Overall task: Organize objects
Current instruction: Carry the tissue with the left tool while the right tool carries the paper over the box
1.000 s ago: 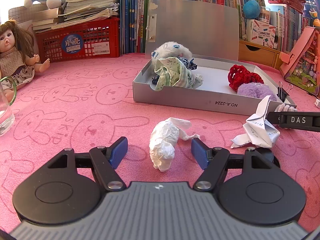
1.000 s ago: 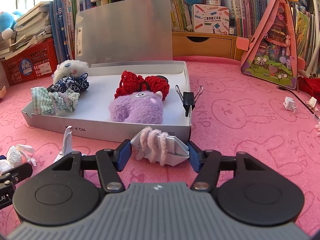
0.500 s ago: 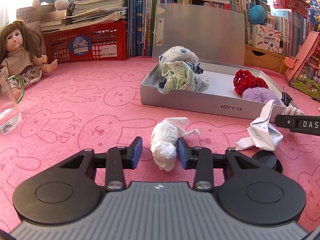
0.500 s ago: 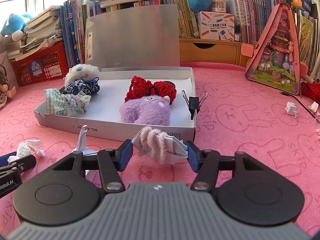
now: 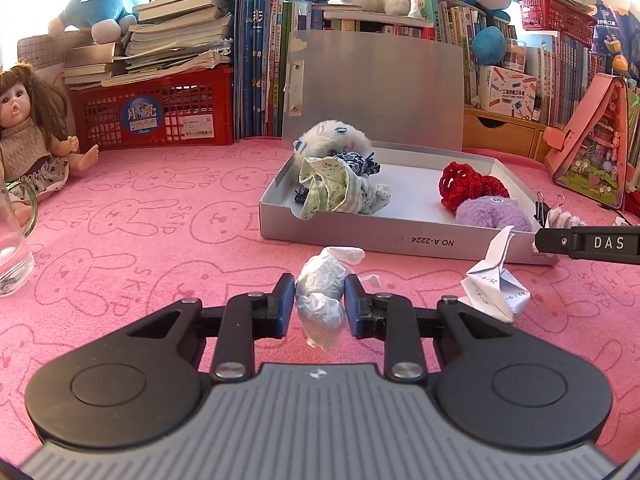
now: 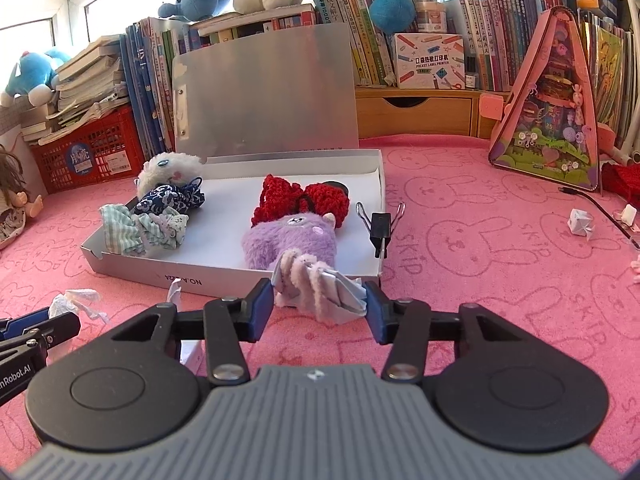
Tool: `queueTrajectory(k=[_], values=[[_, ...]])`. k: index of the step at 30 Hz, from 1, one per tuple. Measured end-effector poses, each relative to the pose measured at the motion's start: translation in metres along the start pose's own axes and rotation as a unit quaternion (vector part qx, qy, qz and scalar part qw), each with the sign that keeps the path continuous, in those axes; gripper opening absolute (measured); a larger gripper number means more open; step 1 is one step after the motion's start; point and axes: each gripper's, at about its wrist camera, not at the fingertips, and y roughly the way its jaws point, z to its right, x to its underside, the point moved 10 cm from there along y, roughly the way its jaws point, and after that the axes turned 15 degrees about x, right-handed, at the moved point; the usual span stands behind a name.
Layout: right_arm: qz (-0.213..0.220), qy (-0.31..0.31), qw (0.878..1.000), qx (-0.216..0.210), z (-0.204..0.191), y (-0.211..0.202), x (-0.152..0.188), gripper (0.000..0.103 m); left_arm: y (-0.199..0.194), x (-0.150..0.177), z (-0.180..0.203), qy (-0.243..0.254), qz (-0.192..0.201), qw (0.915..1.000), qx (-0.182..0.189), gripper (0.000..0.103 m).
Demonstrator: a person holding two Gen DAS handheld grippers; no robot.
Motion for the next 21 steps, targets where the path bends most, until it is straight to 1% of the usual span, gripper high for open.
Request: queueTrajectory(k=[8,14,17,21], values=[[0.012,-0.003,1.0,-0.004,0.001,-0.004,-0.008,0.052,-0.007,-0.011,0.002,0.006,0.013,0.9999,0.006,0.032],[0.016,0.009,1.0,-0.003,0.007,-0.001,-0.022,0.051,0.003,-0.033,0.007,0.007,0.019,0.9995,0.025,0.032],[0.016,0.015,1.0,-0.005,0.009,0.001,-0.029,0.051,0.009,-0.046,0.014,0.018,0.025,0.999,0.031,0.032],[0.022,0.008,1.0,-0.005,0.012,0.004,-0.04,0.051,0.017,-0.066,0.015,0.02,0.03,0.9986,0.039,0.032]])
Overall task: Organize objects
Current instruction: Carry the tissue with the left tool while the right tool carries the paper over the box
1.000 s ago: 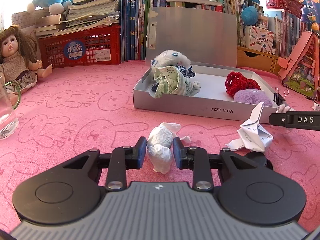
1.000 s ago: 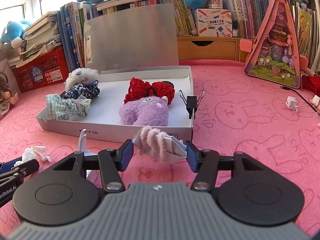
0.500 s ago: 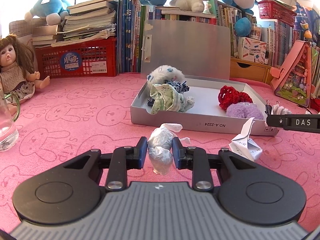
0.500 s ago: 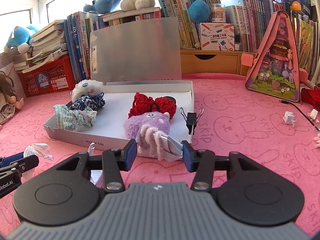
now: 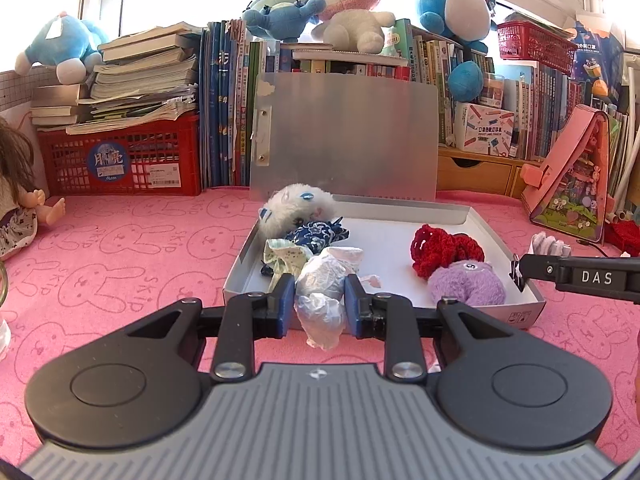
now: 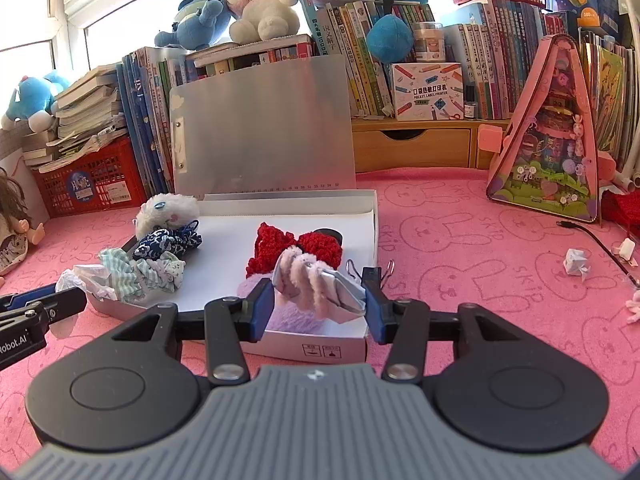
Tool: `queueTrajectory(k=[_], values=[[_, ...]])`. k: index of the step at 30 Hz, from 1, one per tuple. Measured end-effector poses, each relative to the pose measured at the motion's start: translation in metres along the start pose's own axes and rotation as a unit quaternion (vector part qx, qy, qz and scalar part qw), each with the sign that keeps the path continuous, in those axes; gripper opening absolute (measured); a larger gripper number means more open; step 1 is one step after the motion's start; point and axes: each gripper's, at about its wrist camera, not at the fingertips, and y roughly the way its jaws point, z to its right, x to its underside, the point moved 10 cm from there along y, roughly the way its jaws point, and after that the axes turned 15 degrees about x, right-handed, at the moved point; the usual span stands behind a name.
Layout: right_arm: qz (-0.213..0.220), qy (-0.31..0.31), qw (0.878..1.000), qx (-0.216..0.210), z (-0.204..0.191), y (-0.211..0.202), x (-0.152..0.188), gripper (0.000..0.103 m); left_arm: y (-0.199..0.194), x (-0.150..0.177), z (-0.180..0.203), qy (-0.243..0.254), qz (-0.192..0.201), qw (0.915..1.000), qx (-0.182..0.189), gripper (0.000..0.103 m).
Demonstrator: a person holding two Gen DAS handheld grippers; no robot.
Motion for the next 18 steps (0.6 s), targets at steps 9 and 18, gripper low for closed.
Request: queueTrajectory(k=[9,18], values=[[-0.025,0.03,0.999,-0.028,0.009,0.024,-0.031,0.051,0.029,-0.041,-0.014,-0.022,0.005,0.9994,0.026,0.032],[-0.046,0.039,0.997,-0.038,0.0,0.058,-0.058,0.051,0.082,-0.058,-0.017,-0.028,-0.014,0.9982,0.052,0.032]])
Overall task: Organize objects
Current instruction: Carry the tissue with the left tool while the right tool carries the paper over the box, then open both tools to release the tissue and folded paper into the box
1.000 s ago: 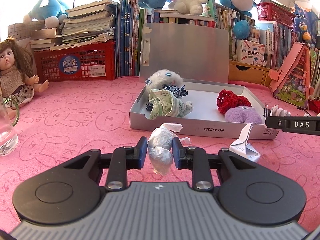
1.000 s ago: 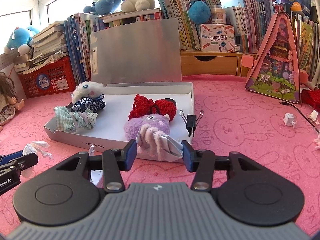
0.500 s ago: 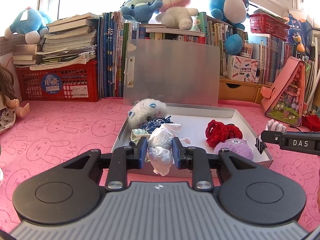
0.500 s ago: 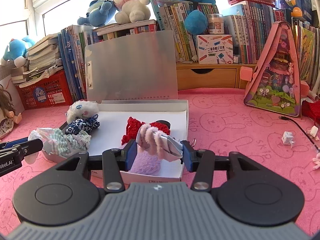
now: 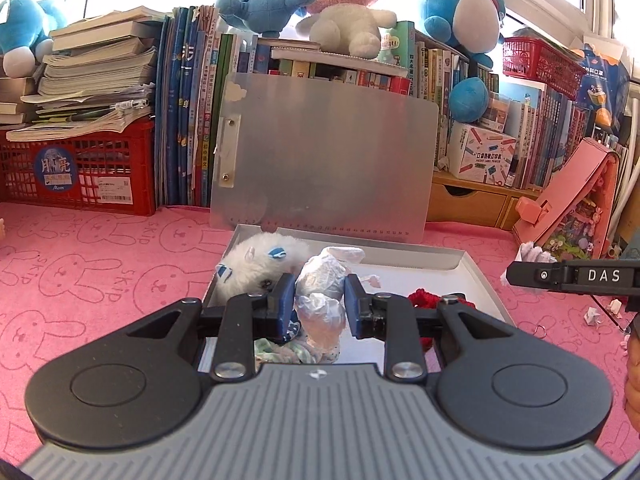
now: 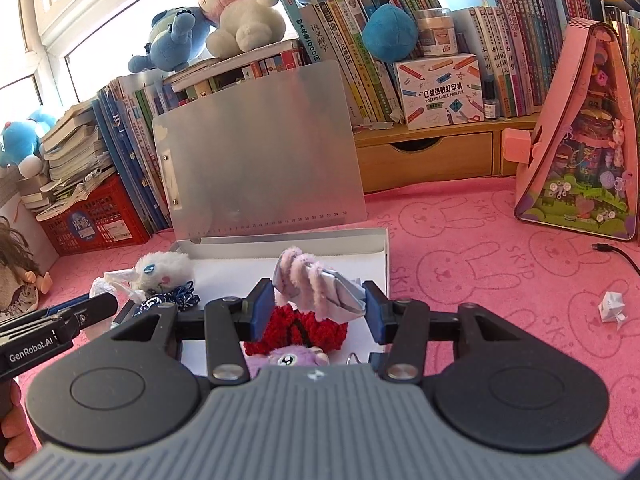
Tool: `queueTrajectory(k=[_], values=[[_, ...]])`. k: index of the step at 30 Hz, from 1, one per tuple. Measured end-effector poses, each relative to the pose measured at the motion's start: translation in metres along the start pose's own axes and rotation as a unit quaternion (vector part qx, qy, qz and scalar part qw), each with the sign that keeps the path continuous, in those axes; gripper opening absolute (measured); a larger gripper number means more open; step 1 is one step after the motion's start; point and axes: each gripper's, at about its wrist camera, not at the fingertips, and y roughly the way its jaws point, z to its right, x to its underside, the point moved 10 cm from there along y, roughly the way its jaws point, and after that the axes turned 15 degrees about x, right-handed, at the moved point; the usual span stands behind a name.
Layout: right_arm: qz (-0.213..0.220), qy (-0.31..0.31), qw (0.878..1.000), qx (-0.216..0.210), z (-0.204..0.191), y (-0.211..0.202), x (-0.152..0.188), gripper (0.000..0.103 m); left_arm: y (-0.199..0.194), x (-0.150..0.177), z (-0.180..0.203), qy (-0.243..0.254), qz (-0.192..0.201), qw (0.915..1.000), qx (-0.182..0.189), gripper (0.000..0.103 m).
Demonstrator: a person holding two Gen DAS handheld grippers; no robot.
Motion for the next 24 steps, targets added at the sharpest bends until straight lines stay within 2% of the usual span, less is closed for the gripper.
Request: queueTrajectory(k=[6,10,15,20,23,24], values=[[-0.026,-0.001,1.0,0.01,-0.007,0.033,-0.008,0.051,0.042,0.002,0.0,-0.001,-0.027,0.9996,-0.001,0.032],[-0.048,0.0,0.999,0.023,-0.007,0.056,-0.007,0.051,0.063,0.001,0.0,0.018,-0.039,0.999,-0.007,0.032],[-0.064,0.004,0.998,0.028,-0.006,0.075,0.0,0.052,0.08,0.007,-0.002,0.013,-0.05,0.9986,-0.009,0.032],[-0.067,-0.001,0.997,0.034,-0.008,0.086,0.004,0.052,0.087,0.015,0.002,0.036,-0.058,0.9976,-0.012,0.032],[-0.066,0.005,0.997,0.032,-0.008,0.089,0.004,0.056,0.09,0.017,0.004,0.044,-0.061,0.9971,-0.013,0.032],[-0.063,0.01,0.998,0.029,-0.007,0.088,0.004,0.062,0.09,0.018,0.005,0.046,-0.061,0.997,-0.013,0.032]])
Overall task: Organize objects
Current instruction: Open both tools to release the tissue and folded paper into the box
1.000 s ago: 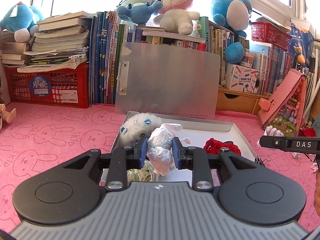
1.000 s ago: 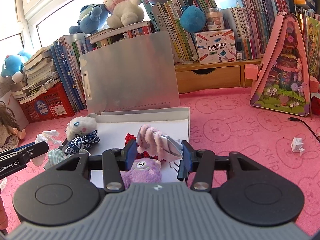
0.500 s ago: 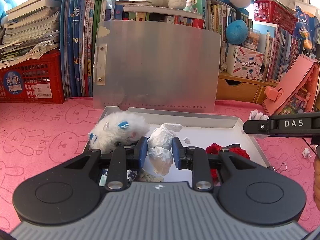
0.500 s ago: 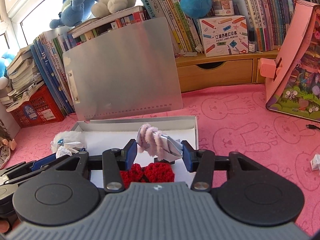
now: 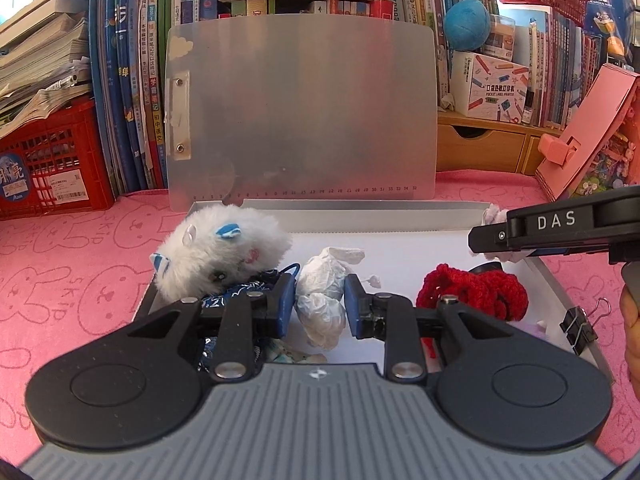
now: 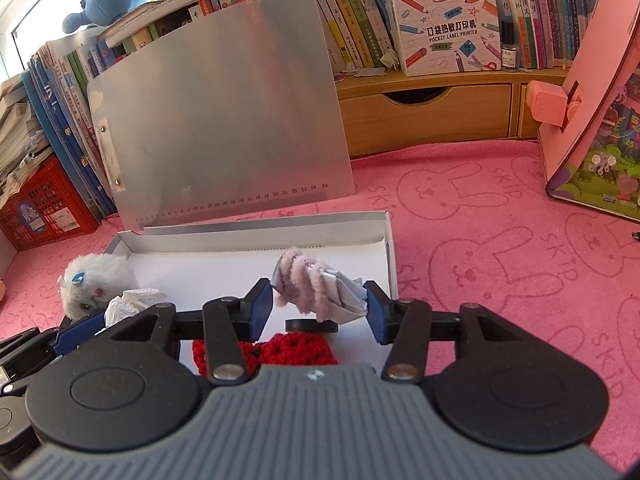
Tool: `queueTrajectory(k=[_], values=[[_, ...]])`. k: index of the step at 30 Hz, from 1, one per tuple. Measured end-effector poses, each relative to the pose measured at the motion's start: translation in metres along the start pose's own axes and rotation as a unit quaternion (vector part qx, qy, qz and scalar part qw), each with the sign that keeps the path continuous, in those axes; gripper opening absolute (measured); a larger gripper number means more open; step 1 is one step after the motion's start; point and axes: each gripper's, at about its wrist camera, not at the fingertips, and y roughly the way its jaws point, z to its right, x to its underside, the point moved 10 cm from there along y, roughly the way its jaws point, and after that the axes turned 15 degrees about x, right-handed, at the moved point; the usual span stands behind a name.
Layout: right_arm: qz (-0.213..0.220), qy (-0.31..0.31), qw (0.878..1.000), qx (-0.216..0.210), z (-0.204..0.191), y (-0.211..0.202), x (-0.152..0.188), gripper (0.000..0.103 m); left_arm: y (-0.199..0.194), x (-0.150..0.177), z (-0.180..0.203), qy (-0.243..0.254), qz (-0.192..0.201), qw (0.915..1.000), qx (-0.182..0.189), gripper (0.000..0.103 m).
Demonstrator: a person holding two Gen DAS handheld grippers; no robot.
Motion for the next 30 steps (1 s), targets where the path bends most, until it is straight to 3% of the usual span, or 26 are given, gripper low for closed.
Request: queueTrajectory(k=[2,5,6,14,30], values=[[0.004,0.016,1.0,-0.009,0.003,-0.002,0.0,0.073,0.0,0.001,0.001,0.006,-0.002,1.0,0.001,0.036],[0.01,0.029,0.999,-0.016,0.008,-0.006,-0.003,0.077,-0.005,0.002,0.003,0.008,0.004,0.9999,0.008,0.065],[0.014,0.03,0.999,-0.016,0.009,-0.008,-0.004,0.078,-0.007,0.002,0.004,0.009,0.008,0.9999,0.01,0.067],[0.027,0.044,0.998,-0.022,0.017,-0.026,-0.007,0.081,-0.021,0.002,0.008,0.021,0.014,0.9997,0.002,0.075],[0.065,-0.006,0.997,-0.038,0.022,-0.083,0.018,0.084,-0.064,0.015,0.022,0.04,0.012,0.9991,0.004,0.076]])
